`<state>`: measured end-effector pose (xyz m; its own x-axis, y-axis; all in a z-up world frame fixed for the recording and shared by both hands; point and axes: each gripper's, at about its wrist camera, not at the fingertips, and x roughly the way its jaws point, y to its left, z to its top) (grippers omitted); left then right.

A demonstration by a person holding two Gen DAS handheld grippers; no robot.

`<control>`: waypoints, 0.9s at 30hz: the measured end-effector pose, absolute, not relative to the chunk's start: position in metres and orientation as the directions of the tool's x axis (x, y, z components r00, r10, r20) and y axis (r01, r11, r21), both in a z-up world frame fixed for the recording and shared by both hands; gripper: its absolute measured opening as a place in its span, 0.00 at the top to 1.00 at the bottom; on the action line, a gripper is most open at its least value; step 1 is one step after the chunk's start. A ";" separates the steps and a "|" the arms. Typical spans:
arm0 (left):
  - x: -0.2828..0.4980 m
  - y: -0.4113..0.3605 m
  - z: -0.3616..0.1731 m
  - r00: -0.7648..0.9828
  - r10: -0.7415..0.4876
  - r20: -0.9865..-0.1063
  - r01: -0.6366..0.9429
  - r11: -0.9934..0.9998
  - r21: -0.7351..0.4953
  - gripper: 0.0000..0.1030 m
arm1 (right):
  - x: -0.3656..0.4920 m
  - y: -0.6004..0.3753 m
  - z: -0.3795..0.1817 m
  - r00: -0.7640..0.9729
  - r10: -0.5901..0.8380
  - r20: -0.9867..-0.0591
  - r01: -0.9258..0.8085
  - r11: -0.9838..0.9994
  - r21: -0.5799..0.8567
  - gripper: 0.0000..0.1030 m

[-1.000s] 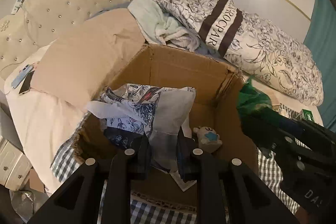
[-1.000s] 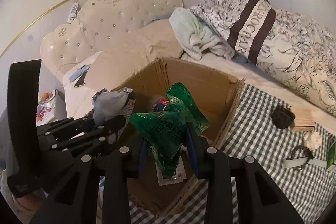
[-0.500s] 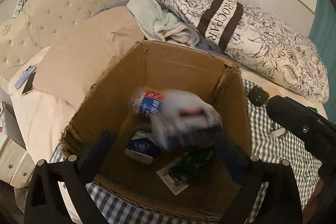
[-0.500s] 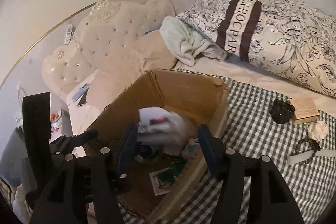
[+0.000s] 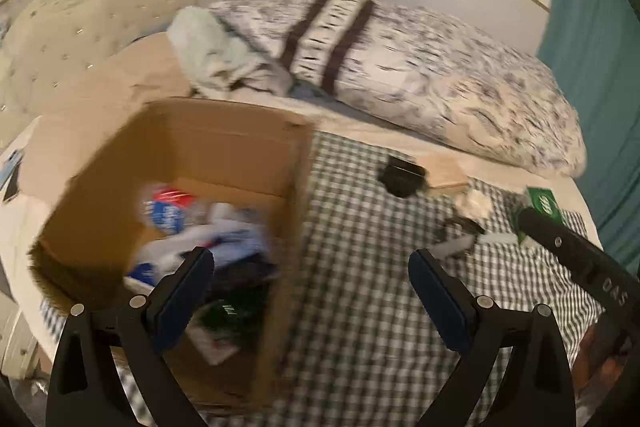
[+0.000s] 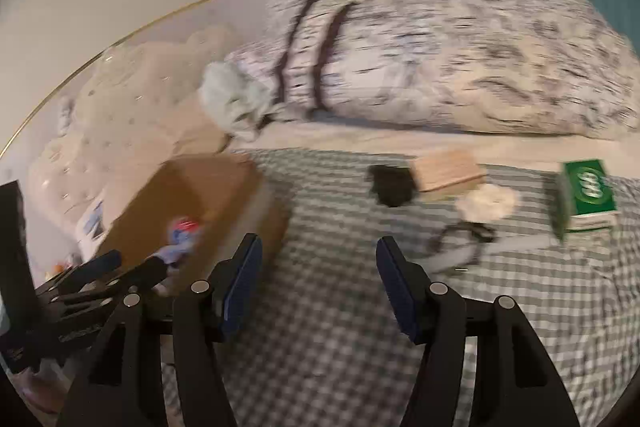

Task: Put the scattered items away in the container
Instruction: 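Open both tools to drop the tissue pack and green packet into the box, then move both tools back over the sheet toward the white tube and bracelet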

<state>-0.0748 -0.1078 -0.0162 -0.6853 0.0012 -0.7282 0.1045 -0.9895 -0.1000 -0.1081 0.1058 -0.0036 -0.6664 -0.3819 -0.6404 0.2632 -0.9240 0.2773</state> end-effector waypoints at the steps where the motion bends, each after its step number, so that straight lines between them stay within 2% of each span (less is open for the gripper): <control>1: -0.077 -0.098 -0.018 -0.686 0.005 -0.728 0.095 -0.991 -0.097 0.03 | -0.109 0.117 -0.005 -0.675 -0.363 -0.642 0.242 -0.931 0.272 0.42; 15: -0.138 0.019 -0.100 -0.594 0.113 -0.797 -0.084 -0.993 -0.078 0.03 | -0.137 0.218 -0.058 -0.668 -0.288 -0.686 0.074 -0.943 0.323 0.43; 20: -0.165 0.029 -0.126 -0.555 0.120 -0.823 -0.088 -0.992 -0.086 0.03 | -0.158 0.231 -0.083 -0.644 -0.273 -0.715 0.044 -0.946 0.322 0.60; 27: -0.178 0.022 -0.145 -0.533 0.118 -0.838 -0.084 -0.993 -0.086 0.03 | -0.198 0.249 -0.123 -0.598 -0.258 -0.759 -0.077 -0.924 0.375 0.62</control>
<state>-0.1775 0.0225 -0.1453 -0.5331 0.1178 -0.8378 -0.0838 -0.9927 -0.0863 -0.1976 0.2492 -0.1231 -0.5978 -0.2581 -0.7590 -0.0768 -0.9240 0.3747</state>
